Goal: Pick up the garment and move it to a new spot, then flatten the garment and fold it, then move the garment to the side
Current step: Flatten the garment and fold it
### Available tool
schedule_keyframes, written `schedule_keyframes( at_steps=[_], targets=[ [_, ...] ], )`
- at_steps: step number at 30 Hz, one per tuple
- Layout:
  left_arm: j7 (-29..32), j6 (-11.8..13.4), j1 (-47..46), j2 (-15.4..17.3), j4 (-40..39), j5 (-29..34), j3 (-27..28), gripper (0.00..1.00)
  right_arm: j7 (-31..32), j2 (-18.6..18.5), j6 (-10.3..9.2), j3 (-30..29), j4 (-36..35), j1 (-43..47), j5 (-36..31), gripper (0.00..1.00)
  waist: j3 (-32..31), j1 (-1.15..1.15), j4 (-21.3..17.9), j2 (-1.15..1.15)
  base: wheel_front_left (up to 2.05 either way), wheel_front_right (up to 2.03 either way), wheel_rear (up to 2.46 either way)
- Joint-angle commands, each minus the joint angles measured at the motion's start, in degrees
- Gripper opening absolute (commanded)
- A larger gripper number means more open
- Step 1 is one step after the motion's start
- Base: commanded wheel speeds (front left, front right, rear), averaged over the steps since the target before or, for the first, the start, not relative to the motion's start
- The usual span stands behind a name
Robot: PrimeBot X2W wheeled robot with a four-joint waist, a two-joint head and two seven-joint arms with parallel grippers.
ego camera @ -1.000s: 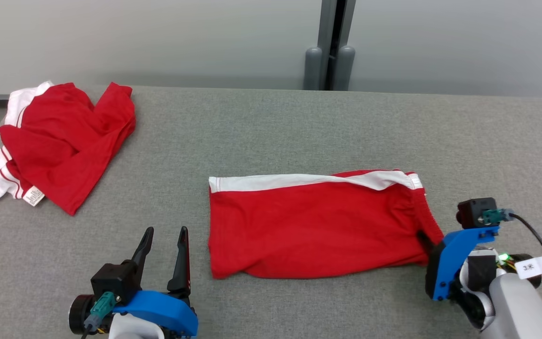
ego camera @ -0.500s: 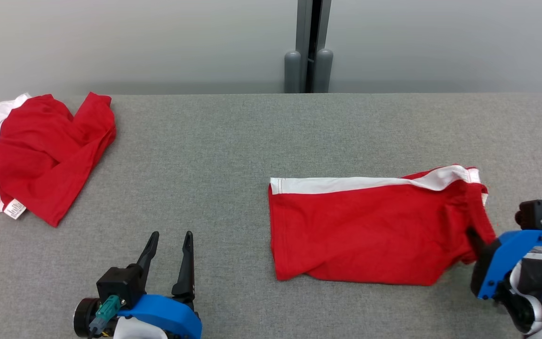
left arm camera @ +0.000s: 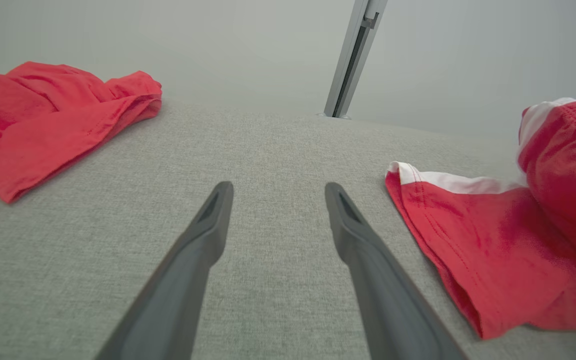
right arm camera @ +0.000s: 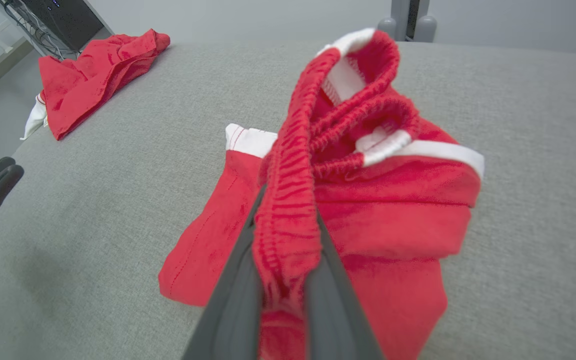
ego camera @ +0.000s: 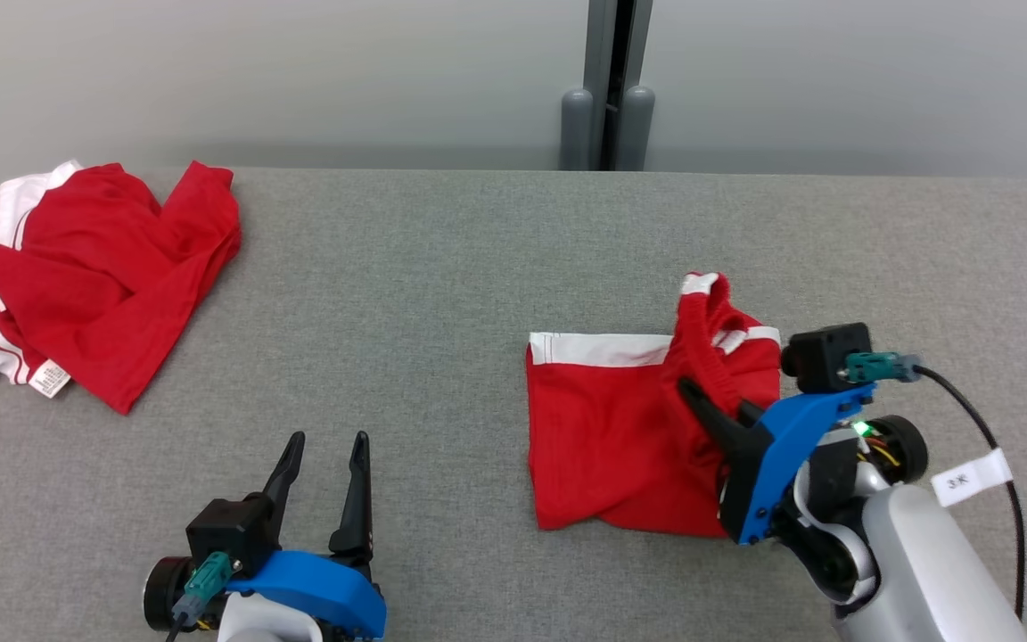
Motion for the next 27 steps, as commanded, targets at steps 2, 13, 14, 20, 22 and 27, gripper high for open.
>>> schedule_keyframes(
  at_steps=[2, 13, 14, 20, 22, 27],
  targets=[
    [-0.3, -0.2, -0.9, -0.2, 0.0, 0.4, 0.2, 1.00, -0.4, 0.9, 0.00, 3.0, 1.7, -2.2, -0.3, 0.00, 0.5, 0.00, 1.0, 0.00, 0.00, 0.00, 0.00],
    [-0.3, -0.8, -1.5, -1.4, 0.7, 1.0, 1.1, 1.00, -3.8, 1.9, 0.01, 10.1, 12.6, -7.4, -4.4, 1.00, 1.8, 0.00, 3.5, 0.00, 0.00, 0.00, 0.00],
    [-0.3, -0.9, -1.6, -1.4, 0.8, 1.1, 1.2, 1.00, -4.8, 1.9, 0.00, 10.5, 13.0, -7.6, -4.4, 1.00, 1.8, 0.00, 3.6, 0.00, 0.00, 0.00, 0.00],
    [-0.3, -1.1, -1.4, -1.6, 1.2, 1.3, 1.8, 1.00, -9.1, 1.9, 0.00, 13.7, 13.5, -8.3, -3.7, 1.00, 1.9, 0.00, 3.0, 0.00, 0.00, 0.00, 0.00],
    [-0.3, -1.1, -1.4, -1.6, 1.2, 1.6, 2.0, 1.00, -10.6, 2.0, 0.00, 14.7, 13.4, -8.4, -4.3, 1.00, 1.7, 0.00, 2.5, 0.00, 0.00, 0.00, 0.00],
    [-0.3, -1.7, -1.7, -1.9, 0.9, 2.3, 2.1, 1.00, -15.4, 2.0, 0.00, 13.8, 12.5, -7.4, -5.6, 1.00, 1.0, 0.00, 1.2, 0.00, 0.00, 0.00, 0.00]
  ],
)
